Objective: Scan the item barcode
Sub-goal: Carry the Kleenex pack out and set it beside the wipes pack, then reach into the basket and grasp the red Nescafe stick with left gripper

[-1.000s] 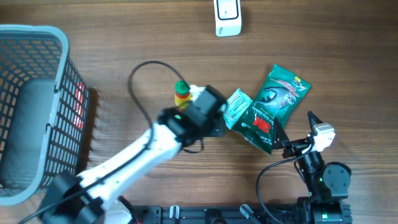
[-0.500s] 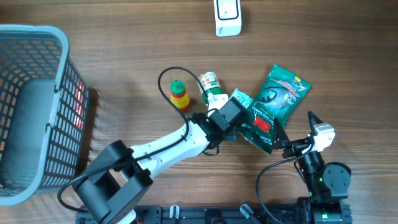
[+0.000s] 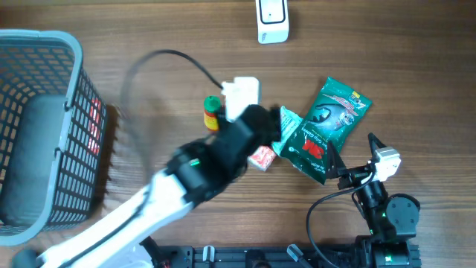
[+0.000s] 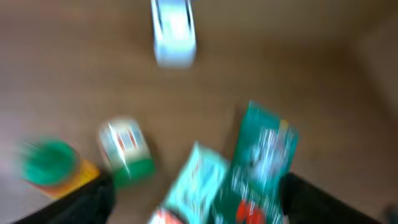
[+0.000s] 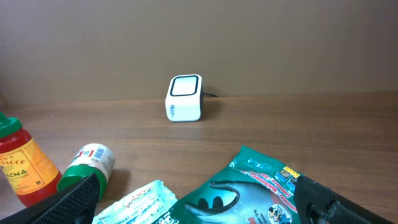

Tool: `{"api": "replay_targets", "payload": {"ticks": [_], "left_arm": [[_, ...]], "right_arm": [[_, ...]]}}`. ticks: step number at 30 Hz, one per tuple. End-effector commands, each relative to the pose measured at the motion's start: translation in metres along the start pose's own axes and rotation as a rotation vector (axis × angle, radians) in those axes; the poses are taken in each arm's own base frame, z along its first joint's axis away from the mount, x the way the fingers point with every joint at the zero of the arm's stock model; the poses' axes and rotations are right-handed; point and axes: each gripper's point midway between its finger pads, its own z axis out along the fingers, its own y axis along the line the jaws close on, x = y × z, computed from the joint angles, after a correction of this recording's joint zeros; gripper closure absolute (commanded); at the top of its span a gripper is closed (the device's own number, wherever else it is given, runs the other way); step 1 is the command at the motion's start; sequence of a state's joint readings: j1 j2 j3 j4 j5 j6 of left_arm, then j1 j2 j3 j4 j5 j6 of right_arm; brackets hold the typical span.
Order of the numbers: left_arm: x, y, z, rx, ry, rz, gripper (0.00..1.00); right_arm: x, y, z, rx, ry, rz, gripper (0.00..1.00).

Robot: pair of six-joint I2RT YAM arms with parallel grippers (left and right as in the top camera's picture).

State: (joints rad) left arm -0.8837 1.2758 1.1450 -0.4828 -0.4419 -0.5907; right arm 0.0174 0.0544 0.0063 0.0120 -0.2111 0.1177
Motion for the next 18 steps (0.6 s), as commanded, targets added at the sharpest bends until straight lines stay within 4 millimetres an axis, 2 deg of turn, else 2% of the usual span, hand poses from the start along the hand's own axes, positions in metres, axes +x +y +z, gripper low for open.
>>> {"api": "replay_targets", "payload": {"ticks": [1,2,5,8,11,14,18], "left_arm": [[-0.099,0.059,-0.066,-0.142,-0.308,-0.082,0.1],[-0.121,0.086,-0.087,-0.179,-0.379,-0.133,0.09],[-0.155,0.138,-0.129,-0.299,-0.497,-0.119,0.03],[-0.176,0.188,-0.175,-0.477,-0.575,-0.065,0.0],[-0.182,0.236,-0.208,-0.669,-0.603,-0.075,0.0],[-0.182,0.28,-0.228,-0.813,-0.601,-0.107,0.0],[-0.182,0.317,-0.219,-0.77,-0.51,-0.05,0.0]], "right_arm": [[-0.001,0.0,0.0,0.001,-0.006,-0.014,0.0],[-0.001,0.0,0.0,0.001,-0.006,-0.014,0.0],[-0.001,0.0,0.0,0.001,-0.006,-0.014,0.0],[-0.001,0.0,0.0,0.001,-0.006,-0.014,0.0],[-0.001,0.0,0.0,0.001,-0.006,-0.014,0.0],[-0.001,0.0,0.0,0.001,-0.006,-0.014,0.0],[-0.001,0.0,0.0,0.001,-0.006,-0.014,0.0]]}}
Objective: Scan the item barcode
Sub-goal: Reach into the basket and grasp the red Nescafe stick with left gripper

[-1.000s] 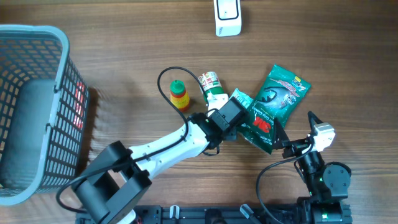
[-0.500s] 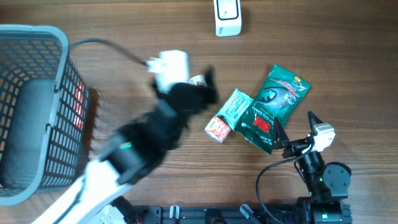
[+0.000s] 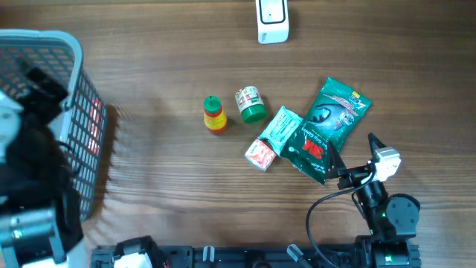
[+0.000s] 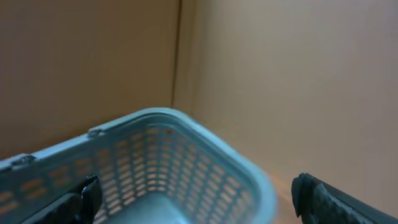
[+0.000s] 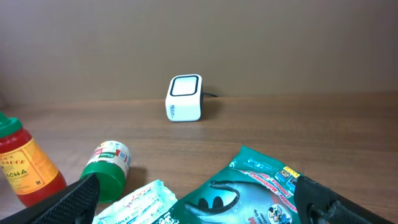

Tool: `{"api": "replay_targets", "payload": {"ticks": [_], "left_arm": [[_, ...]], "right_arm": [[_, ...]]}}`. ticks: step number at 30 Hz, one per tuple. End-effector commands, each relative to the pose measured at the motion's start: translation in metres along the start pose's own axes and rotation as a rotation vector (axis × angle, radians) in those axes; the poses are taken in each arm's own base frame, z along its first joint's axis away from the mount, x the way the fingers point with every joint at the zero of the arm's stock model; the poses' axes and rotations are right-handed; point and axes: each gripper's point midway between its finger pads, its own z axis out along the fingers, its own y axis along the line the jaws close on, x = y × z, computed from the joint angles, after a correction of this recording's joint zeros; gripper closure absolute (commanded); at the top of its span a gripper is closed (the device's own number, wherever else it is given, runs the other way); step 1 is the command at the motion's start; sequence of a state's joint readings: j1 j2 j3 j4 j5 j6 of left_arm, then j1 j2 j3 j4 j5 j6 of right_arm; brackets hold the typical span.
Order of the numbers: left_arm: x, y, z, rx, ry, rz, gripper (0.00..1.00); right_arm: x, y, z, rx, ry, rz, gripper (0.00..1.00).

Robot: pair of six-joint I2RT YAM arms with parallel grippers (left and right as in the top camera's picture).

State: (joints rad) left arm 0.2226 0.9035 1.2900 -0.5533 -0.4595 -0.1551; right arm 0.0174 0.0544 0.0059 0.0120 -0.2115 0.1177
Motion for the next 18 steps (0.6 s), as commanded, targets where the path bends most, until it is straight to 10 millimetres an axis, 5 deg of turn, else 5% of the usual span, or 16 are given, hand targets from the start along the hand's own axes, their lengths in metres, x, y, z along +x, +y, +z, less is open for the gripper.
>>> {"api": "replay_targets", "payload": {"ticks": [1,4,6,13,18], "left_arm": [[0.008,-0.002,0.027,0.161,0.063,0.168,0.0],[0.029,0.014,0.054,0.207,0.129,0.459,0.0],[0.061,0.035,0.07,0.181,0.26,0.539,0.0],[0.158,0.056,0.105,0.355,0.61,0.352,0.0],[0.194,0.075,0.133,0.358,0.703,0.288,0.0]], "right_arm": [[-0.001,0.0,0.0,0.001,-0.006,-0.014,0.0],[-0.001,0.0,0.0,0.001,-0.006,-0.014,0.0],[-0.001,0.0,0.0,0.001,-0.006,-0.014,0.0],[-0.001,0.0,0.0,0.001,-0.006,-0.014,0.0],[-0.001,0.0,0.0,0.001,-0.006,-0.014,0.0]]}}
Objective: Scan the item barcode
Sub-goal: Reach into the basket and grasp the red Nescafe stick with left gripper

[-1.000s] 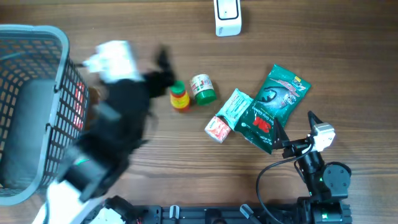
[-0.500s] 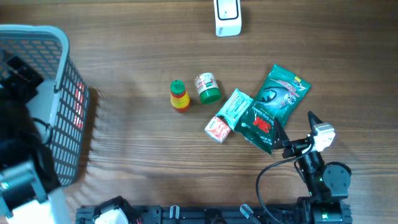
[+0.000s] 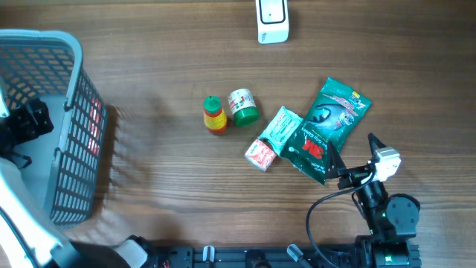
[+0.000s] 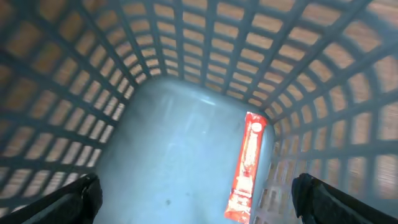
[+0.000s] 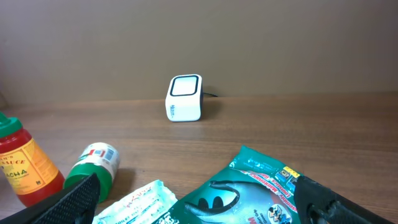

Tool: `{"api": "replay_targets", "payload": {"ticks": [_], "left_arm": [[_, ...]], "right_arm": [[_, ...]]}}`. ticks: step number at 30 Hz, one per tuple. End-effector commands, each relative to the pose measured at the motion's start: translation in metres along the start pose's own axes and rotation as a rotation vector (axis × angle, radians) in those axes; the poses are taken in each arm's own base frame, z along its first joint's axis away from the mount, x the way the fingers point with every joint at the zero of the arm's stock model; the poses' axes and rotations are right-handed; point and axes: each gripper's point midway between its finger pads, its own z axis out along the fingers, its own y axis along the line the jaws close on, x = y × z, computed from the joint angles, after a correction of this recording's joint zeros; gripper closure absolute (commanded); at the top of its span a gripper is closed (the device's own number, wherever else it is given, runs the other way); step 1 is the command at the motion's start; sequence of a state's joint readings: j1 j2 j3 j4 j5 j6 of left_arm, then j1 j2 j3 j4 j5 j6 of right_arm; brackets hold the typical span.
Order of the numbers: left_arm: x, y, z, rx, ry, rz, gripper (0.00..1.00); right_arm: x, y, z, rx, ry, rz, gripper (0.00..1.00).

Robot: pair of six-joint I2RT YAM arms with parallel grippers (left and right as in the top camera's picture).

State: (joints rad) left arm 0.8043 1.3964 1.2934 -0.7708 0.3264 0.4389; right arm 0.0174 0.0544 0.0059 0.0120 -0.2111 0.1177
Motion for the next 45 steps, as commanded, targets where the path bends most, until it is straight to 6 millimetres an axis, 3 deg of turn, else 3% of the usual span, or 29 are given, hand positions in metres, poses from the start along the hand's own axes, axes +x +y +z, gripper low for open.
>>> {"api": "replay_targets", "payload": {"ticks": [1,6,8,12,18,22,27,31,33,34,36,37,38,42,45], "left_arm": [[0.008,0.002,0.03,0.09,0.031,-0.002,0.0],[0.048,0.001,0.084,0.192,0.173,-0.001,0.0],[0.058,-0.008,0.098,0.275,0.188,0.024,0.0],[0.071,-0.007,0.118,0.302,0.214,0.073,0.01],[0.063,-0.011,0.127,0.303,0.175,0.158,0.0],[0.056,-0.011,0.139,0.202,0.201,0.251,0.05],[0.051,-0.038,0.146,0.209,0.218,0.295,0.22],[0.051,-0.046,0.145,0.235,0.22,0.232,0.18],[0.054,-0.047,0.144,0.242,0.23,0.229,0.25],[0.056,-0.048,0.145,0.243,0.233,0.228,0.37],[0.057,-0.048,0.145,0.247,0.234,0.229,0.69],[0.056,-0.05,0.145,0.256,0.229,0.229,0.91],[0.055,-0.054,0.145,0.276,0.22,0.225,0.96],[0.048,-0.076,0.14,0.406,0.168,0.191,0.96],[0.054,-0.081,0.146,0.432,0.194,0.114,0.96]], "right_arm": [[-0.001,0.0,0.0,0.0,-0.006,-0.014,0.0],[-0.001,0.0,0.0,0.0,-0.006,-0.014,0.0],[-0.001,0.0,0.0,0.0,-0.006,-0.014,0.0],[-0.001,0.0,0.0,0.0,-0.006,-0.014,0.0],[-0.001,0.0,0.0,0.0,-0.006,-0.014,0.0],[-0.001,0.0,0.0,0.0,-0.006,-0.014,0.0],[-0.001,0.0,0.0,0.0,-0.006,-0.014,0.0],[-0.001,0.0,0.0,0.0,-0.006,-0.014,0.0],[-0.001,0.0,0.0,0.0,-0.006,-0.014,0.0],[-0.001,0.0,0.0,0.0,-0.006,-0.014,0.0],[-0.001,0.0,0.0,0.0,-0.006,-0.014,0.0],[-0.001,0.0,0.0,0.0,-0.006,-0.014,0.0],[-0.001,0.0,0.0,0.0,-0.006,-0.014,0.0],[-0.001,0.0,0.0,0.0,-0.006,-0.014,0.0],[-0.001,0.0,0.0,0.0,-0.006,-0.014,0.0]]}}
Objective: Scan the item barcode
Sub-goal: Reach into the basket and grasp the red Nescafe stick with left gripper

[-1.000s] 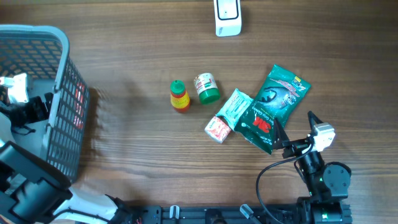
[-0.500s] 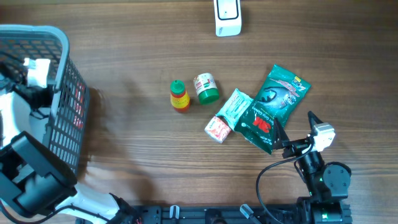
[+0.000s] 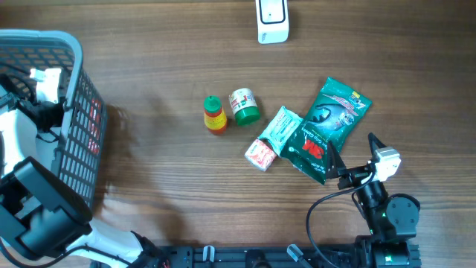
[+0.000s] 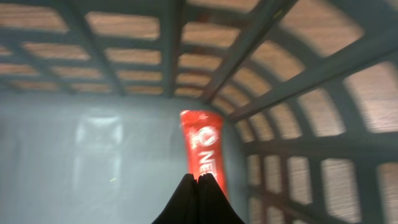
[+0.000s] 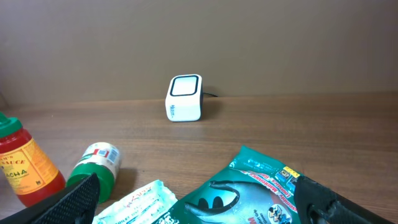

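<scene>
My left gripper (image 4: 199,177) is down inside the grey basket (image 3: 71,45), its black fingers pressed shut with nothing between them. Just beyond its tips a red packet (image 4: 204,146) lies on the basket floor by the wall. The white scanner (image 3: 272,20) stands at the table's far edge, also seen as the scanner (image 5: 185,98). My right gripper (image 5: 202,205) rests open at the front right, just before the green glove bag (image 5: 249,193).
On the table's middle lie a red sauce bottle (image 3: 214,115), a green-capped jar (image 3: 243,106) on its side, a teal wipes packet (image 3: 281,128), a small red-and-white box (image 3: 260,155) and the glove bag (image 3: 327,126). The basket's mesh walls (image 4: 267,81) close round my left gripper.
My left gripper was open higher in the basket, looking down on the red packet; now it is shut and lower, close to the packet. The right arm and the table items have not moved.
My left arm was first over the items in the table's middle, gripper open. Then it was at the basket's rim, and the jar lay slightly to the right. After that it was open inside the basket; now it is shut near the red packet.
</scene>
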Tool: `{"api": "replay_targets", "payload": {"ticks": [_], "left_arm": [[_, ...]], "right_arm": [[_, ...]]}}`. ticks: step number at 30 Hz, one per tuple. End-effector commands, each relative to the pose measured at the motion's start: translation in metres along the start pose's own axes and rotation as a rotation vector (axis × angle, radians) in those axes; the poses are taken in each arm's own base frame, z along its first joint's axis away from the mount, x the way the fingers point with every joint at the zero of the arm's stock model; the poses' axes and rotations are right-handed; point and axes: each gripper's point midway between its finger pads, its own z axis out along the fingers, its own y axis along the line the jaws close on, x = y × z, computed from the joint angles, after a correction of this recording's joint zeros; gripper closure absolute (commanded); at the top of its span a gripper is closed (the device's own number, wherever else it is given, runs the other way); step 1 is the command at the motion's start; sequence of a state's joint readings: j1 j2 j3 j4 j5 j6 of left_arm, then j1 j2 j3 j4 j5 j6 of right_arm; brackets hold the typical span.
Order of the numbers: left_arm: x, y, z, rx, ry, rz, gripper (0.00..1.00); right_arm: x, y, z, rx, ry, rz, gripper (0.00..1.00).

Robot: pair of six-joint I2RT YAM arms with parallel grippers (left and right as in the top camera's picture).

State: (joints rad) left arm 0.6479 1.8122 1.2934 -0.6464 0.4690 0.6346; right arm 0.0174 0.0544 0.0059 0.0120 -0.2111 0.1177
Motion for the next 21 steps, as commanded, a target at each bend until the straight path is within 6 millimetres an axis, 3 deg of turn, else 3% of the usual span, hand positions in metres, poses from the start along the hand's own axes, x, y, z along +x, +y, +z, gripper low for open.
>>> {"api": "replay_targets", "payload": {"ticks": [1,7,12,15,19,21], "left_arm": [[0.005,-0.011,0.017,0.103,-0.001,-0.104,0.96],[0.031,-0.017,0.044,0.179,0.078,-0.19,0.96],[0.039,-0.013,0.048,0.161,0.11,-0.198,0.96],[0.056,0.008,0.047,0.029,0.195,-0.187,0.96],[0.085,0.055,0.035,-0.263,0.349,-0.188,0.96],[0.087,0.077,0.027,-0.405,0.363,-0.242,0.96]], "right_arm": [[-0.001,0.0,0.0,0.0,-0.006,-0.014,0.0],[-0.001,0.0,0.0,0.0,-0.006,-0.014,0.0],[-0.001,0.0,0.0,0.0,-0.006,-0.014,0.0],[-0.001,0.0,0.0,0.001,-0.006,-0.014,0.0],[-0.001,0.0,0.0,0.0,-0.006,-0.014,0.0],[-0.001,0.0,0.0,0.0,-0.006,-0.014,0.0]]}}
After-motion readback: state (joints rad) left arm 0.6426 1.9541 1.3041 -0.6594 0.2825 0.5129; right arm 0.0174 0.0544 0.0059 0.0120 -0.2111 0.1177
